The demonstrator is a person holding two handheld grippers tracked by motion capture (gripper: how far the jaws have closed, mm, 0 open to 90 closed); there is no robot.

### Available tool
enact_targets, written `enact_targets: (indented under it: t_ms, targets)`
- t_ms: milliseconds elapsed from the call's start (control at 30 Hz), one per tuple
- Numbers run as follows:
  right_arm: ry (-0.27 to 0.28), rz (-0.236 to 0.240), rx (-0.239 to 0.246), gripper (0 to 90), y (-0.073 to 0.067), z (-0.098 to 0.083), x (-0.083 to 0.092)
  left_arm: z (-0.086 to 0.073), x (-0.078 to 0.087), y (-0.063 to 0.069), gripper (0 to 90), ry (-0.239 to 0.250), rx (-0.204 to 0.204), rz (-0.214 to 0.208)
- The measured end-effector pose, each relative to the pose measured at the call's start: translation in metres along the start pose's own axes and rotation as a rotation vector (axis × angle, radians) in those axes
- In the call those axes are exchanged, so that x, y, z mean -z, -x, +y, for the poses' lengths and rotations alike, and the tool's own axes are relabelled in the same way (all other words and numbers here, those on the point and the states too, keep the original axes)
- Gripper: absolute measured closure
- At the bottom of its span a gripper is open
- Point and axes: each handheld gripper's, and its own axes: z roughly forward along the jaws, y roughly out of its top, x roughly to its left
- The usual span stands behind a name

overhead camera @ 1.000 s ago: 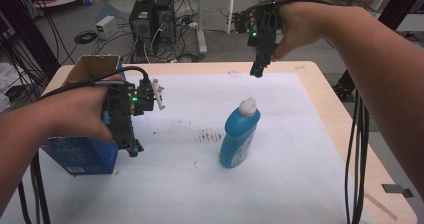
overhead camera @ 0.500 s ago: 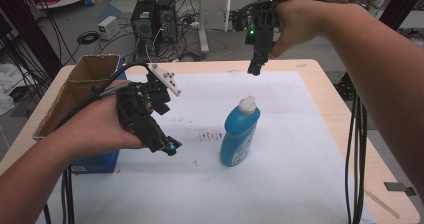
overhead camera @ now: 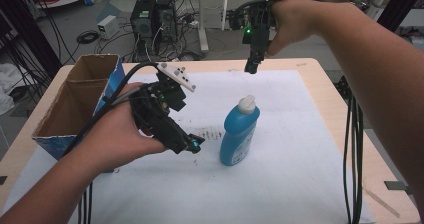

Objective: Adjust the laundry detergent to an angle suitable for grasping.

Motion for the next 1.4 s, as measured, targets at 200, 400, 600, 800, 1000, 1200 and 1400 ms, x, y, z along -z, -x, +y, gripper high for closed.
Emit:
enact_targets:
  t_ms: [200,400,600,800,1000,1200,1400]
  targets:
    - [0.005,0.013,-0.004,1.3,0.008,0.001,-0.007,0.007,-0.011,0.004,2.4,0.017,0.009,-0.002]
    - [0.008,0.022,-0.023,1.3,0.015,0.0,-0.012,0.019,-0.025,0.009,2.4,0.05,0.012,0.004]
    - [0.009,0.027,-0.04,1.3,0.022,0.0,-0.017,0.026,-0.035,0.014,2.4,0.078,0.034,0.013]
    - [0.01,0.032,-0.054,1.3,0.024,0.0,-0.019,0.032,-0.043,0.017,2.4,0.098,0.039,0.021]
    - [0.009,0.033,-0.051,1.3,0.024,0.001,-0.021,0.039,-0.058,0.016,2.4,0.1,0.056,0.037]
    - [0.002,0.033,-0.049,1.3,0.023,0.002,-0.021,0.046,-0.072,0.02,2.4,0.091,0.046,0.041]
    - [0.001,0.032,-0.049,1.3,0.023,0.001,-0.021,0.052,-0.084,0.023,2.4,0.091,0.05,0.05]
